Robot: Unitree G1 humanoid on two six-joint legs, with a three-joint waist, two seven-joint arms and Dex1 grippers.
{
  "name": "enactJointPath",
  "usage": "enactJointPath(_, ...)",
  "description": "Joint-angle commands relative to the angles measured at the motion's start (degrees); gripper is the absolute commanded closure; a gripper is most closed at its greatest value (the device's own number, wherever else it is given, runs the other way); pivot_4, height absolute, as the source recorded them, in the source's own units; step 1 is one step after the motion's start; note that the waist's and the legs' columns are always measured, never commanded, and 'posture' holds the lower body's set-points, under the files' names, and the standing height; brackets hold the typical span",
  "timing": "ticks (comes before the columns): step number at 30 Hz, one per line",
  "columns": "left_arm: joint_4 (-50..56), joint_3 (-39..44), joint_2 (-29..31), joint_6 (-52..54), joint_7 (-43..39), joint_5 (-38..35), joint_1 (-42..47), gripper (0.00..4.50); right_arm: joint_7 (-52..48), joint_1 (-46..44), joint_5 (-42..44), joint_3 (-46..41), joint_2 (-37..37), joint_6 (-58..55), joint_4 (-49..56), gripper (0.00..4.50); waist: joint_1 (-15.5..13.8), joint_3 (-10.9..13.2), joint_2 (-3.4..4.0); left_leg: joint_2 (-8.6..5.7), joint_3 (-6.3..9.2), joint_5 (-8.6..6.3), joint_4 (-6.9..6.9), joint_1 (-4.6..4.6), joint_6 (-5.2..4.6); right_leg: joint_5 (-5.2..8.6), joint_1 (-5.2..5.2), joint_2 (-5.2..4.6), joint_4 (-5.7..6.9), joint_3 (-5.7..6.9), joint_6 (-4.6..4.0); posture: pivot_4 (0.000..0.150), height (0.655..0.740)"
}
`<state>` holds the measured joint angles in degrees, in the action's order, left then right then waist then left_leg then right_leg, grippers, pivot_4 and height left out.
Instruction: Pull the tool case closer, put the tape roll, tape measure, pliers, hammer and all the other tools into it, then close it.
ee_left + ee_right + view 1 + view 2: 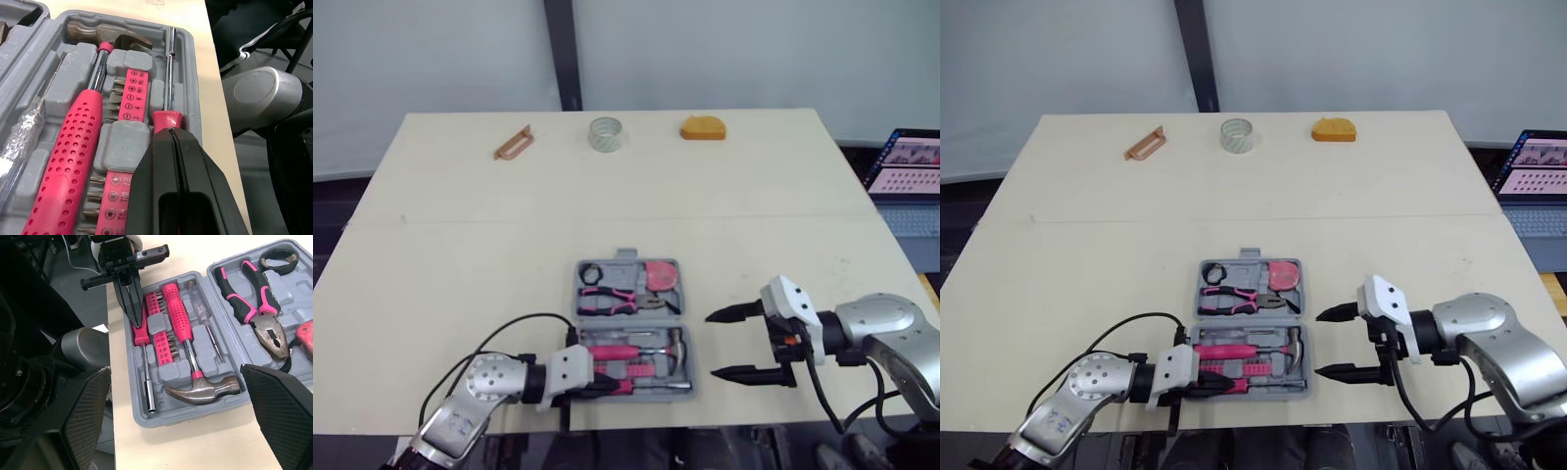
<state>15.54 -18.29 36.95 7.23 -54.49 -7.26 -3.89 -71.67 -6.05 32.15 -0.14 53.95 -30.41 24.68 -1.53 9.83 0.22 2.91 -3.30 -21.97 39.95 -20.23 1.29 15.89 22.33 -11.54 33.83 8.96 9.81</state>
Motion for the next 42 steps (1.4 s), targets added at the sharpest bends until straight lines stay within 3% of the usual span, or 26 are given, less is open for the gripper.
enactJointPath(1, -3.6, -3.2, 1.4, 0.7, 0.2, 4.5, -1.7, 4.48, 0.6, -0.2, 0.9, -1.8, 0.8, -0.2, 1.8, 0.0, 0.0, 0.0, 0.02, 0.0, 0.0, 0.0, 0.0, 0.01, 0.0, 0.0, -0.01, 0.0, 0.0, 0.0, 0.0, 0.15, 0.74)
enactJointPath(13, -6.3, -4.0, 1.6, -0.6, 0.3, 5.0, -2.0, 4.48, 0.8, -0.5, 0.9, -2.1, 0.6, -0.6, 1.8, 0.0, 0.0, -0.6, 0.42, 0.0, 0.0, -0.02, -0.04, 0.11, -0.04, 0.0, -0.14, 0.0, -0.08, 0.01, 0.0, 0.15, 0.74)
enactJointPath(18, 1.0, 1.6, 2.4, 6.1, -1.0, -3.7, -1.6, 4.48, 2.3, -0.5, 3.1, -3.5, -0.6, -2.3, 1.2, 0.0, 0.1, -0.6, 0.43, 0.0, 0.0, -0.03, -0.05, 0.12, -0.04, 0.0, -0.14, 0.0, -0.07, 0.02, 0.0, 0.15, 0.74)
enactJointPath(25, 15.2, 21.9, 6.1, 26.2, 1.7, -27.4, 3.3, 4.48, 7.5, -2.3, 3.8, -5.4, -4.8, -3.9, -4.5, 0.0, -0.2, -0.5, 0.29, 0.01, 0.08, -0.03, 0.06, -0.05, -0.04, 0.0, -0.01, -0.02, 0.01, 0.0, 0.0, 0.15, 0.74)
enactJointPath(28, 11.8, 27.6, 7.8, 27.3, 3.4, -26.9, 4.5, 4.48, 10.9, -2.1, 1.2, -5.0, -7.9, -1.8, -8.8, 0.0, 0.1, -0.5, 0.29, 0.0, 0.09, -0.03, 0.03, -0.03, -0.04, 0.0, -0.03, -0.01, -0.01, 0.01, 0.01, 0.15, 0.74)
enactJointPath(31, 3.9, 29.2, 8.6, 23.4, 3.8, -22.3, 3.7, 4.5, 14.9, -2.1, -4.0, -3.4, -11.3, 2.3, -13.7, 0.78, 0.5, -0.5, 0.36, 0.01, -0.01, -0.02, -0.12, 0.02, -0.03, 0.0, 0.04, 0.01, -0.01, 0.02, 0.01, 0.15, 0.74)
enactJointPath(38, -6.0, 24.6, 4.0, 15.1, 7.6, -13.4, 2.9, 4.5, 20.8, -2.7, -13.4, 3.3, -16.7, 6.5, -17.6, 4.2, 0.9, -0.5, 0.35, 0.0, -0.18, -0.01, -0.25, 0.02, -0.01, 0.0, 0.13, 0.01, -0.06, 0.02, 0.01, 0.15, 0.74)
enactJointPath(39, -6.4, 23.7, 2.9, 14.6, 8.1, -12.8, 2.9, 4.5, 21.1, -2.8, -14.2, 4.1, -17.1, 6.6, -17.9, 4.44, 0.8, -0.5, 0.35, 0.0, -0.18, -0.01, -0.25, 0.02, -0.01, 0.0, 0.13, 0.0, -0.05, 0.02, 0.01, 0.15, 0.74)
enactJointPath(42, -8.3, 20.0, -0.3, 12.6, 9.1, -10.3, 3.0, 4.5, 22.2, -3.2, -16.5, 6.6, -18.5, 6.8, -19.2, 4.44, 0.8, -0.5, 0.35, 0.01, -0.18, -0.01, -0.22, 0.02, -0.01, 0.0, 0.12, 0.01, -0.03, 0.02, 0.01, 0.15, 0.74)
